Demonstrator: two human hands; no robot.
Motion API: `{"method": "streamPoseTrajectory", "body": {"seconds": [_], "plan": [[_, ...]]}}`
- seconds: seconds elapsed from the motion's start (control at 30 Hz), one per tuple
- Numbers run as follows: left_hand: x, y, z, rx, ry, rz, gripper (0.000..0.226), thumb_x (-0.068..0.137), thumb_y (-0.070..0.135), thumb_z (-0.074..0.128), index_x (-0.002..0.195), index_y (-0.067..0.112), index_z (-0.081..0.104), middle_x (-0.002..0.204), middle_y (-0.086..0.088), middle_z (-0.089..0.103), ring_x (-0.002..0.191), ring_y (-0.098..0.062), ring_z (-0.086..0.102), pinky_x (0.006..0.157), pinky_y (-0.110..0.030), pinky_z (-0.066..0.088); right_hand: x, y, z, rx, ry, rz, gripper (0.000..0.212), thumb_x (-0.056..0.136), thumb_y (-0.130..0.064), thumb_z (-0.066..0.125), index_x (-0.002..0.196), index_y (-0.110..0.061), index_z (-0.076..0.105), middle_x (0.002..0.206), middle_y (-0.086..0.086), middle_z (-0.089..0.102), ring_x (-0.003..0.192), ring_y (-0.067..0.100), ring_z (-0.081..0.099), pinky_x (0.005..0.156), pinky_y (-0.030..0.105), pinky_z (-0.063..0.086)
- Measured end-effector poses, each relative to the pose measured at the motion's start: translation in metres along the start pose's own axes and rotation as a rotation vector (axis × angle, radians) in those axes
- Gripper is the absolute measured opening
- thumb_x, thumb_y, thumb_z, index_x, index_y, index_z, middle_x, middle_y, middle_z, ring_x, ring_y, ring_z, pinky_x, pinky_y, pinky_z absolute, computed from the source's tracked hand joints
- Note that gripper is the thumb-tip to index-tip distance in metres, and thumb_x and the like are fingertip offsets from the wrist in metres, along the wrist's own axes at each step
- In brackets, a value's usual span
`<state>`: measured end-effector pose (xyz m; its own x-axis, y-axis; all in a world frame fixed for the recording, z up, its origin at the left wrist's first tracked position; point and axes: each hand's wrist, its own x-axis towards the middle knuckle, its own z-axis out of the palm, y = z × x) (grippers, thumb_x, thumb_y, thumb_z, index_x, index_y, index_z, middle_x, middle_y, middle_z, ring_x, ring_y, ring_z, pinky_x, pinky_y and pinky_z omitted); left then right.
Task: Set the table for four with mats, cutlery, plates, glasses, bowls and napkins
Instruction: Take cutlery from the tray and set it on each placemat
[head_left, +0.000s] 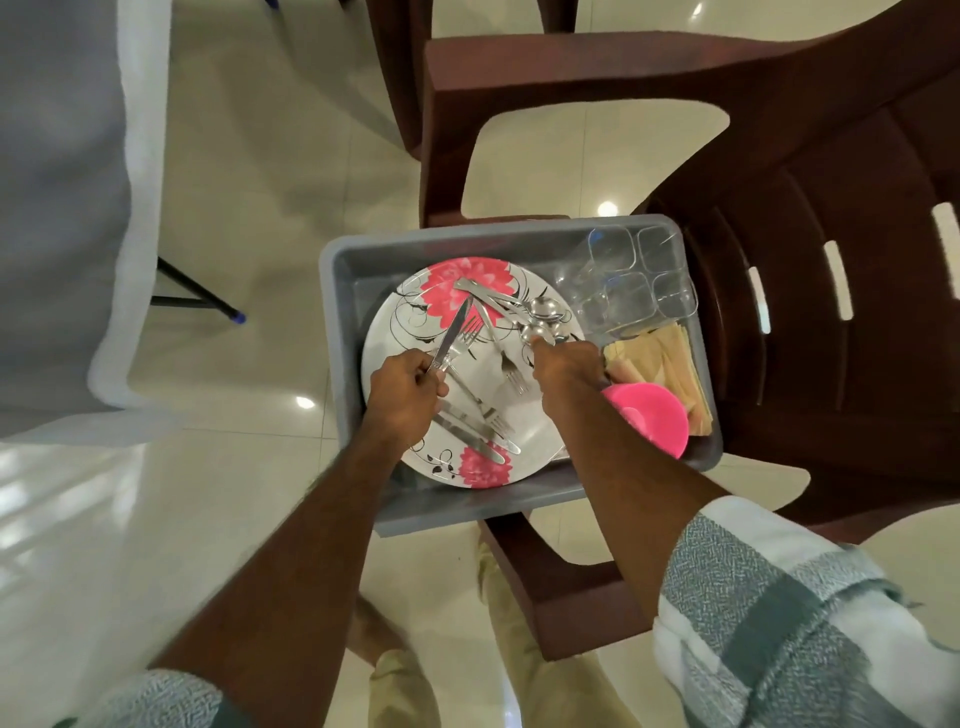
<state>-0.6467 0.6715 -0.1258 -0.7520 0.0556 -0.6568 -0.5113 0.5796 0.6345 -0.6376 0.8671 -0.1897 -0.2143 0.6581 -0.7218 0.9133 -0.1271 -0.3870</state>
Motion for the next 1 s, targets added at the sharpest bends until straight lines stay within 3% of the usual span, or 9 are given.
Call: {"method": "streamPoseTrajectory", "body": {"seconds": [0.13,0.27,0.4,0.57,0.63,0.73,0.87,1.0], "plan": [[-0.005,0.000,-0.005,-0.040,0.021,-0.004,0.019,0.101,0.009,0.051,0.085,0.014,0.060,0.081,-0.007,0.071,0.053,-0.010,0.064,0.046,-0.022,0.047,0.002,0.001,-0.005,0.016,-0.092,-0.028,0.037,0.093,-0.026,0.063,0.123,-0.004,0.063,0.118,0.013,0.068,0.105,0.031,0.067,0.072,0.031,0.051],[-0.015,0.004,-0.020,-0.119,0.009,-0.006,0.014,0.102,0.012,0.053,0.089,0.011,0.060,0.086,-0.011,0.072,0.061,-0.016,0.068,0.054,-0.033,0.052,-0.027,0.002,-0.010,0.179,0.016,-0.111,0.008,0.090,-0.018,0.069,0.084,-0.012,0.068,0.078,0.005,0.073,0.070,0.018,0.071,0.053,0.024,0.047],[-0.037,0.016,-0.050,-0.179,0.048,0.010,0.012,0.100,0.013,0.055,0.089,0.008,0.060,0.087,-0.012,0.070,0.070,-0.022,0.070,0.057,-0.038,0.056,-0.073,0.001,-0.038,0.316,0.030,-0.340,0.012,0.090,-0.007,0.070,0.088,-0.014,0.060,0.079,0.004,0.071,0.070,0.018,0.070,0.054,0.018,0.050],[-0.078,0.026,-0.113,-0.118,0.129,0.128,0.018,0.098,0.016,0.061,0.080,0.011,0.061,0.075,-0.003,0.062,0.071,-0.020,0.062,0.063,-0.041,0.060,-0.145,-0.015,-0.057,0.345,-0.027,-0.532,0.008,0.094,-0.008,0.061,0.097,-0.014,0.066,0.084,0.005,0.067,0.072,0.013,0.058,0.064,0.028,0.049],[-0.101,0.024,-0.147,-0.017,0.199,0.206,0.022,0.097,0.019,0.061,0.078,0.009,0.059,0.068,0.002,0.055,0.066,-0.018,0.052,0.065,-0.030,0.048,-0.186,-0.026,-0.049,0.324,-0.090,-0.601,0.005,0.094,-0.012,0.063,0.094,-0.011,0.068,0.082,0.008,0.066,0.072,0.013,0.056,0.066,0.033,0.048],[-0.145,0.011,-0.204,-0.018,0.263,0.231,0.025,0.098,0.019,0.061,0.075,0.015,0.054,0.065,0.008,0.050,0.062,-0.011,0.046,0.061,-0.025,0.035,-0.268,-0.044,-0.025,0.293,-0.196,-0.724,0.011,0.093,-0.014,0.063,0.084,-0.010,0.068,0.071,0.005,0.063,0.067,0.013,0.052,0.064,0.033,0.045],[-0.207,-0.034,-0.296,-0.096,0.323,0.240,0.022,0.098,0.017,0.057,0.077,0.009,0.059,0.070,0.002,0.063,0.064,-0.015,0.058,0.067,-0.035,0.052,-0.385,-0.051,0.021,0.299,-0.352,-0.783,0.018,0.094,-0.012,0.062,0.080,-0.022,0.068,0.072,0.003,0.066,0.066,0.016,0.059,0.060,0.032,0.047],[-0.261,-0.086,-0.384,-0.151,0.368,0.211,0.021,0.099,0.018,0.053,0.078,0.019,0.058,0.079,-0.002,0.071,0.068,-0.020,0.071,0.063,-0.041,0.056,-0.486,-0.046,0.077,0.284,-0.469,-0.759,0.008,0.095,-0.009,0.060,0.093,-0.011,0.068,0.080,0.013,0.071,0.057,0.012,0.061,0.053,0.028,0.046]]}}
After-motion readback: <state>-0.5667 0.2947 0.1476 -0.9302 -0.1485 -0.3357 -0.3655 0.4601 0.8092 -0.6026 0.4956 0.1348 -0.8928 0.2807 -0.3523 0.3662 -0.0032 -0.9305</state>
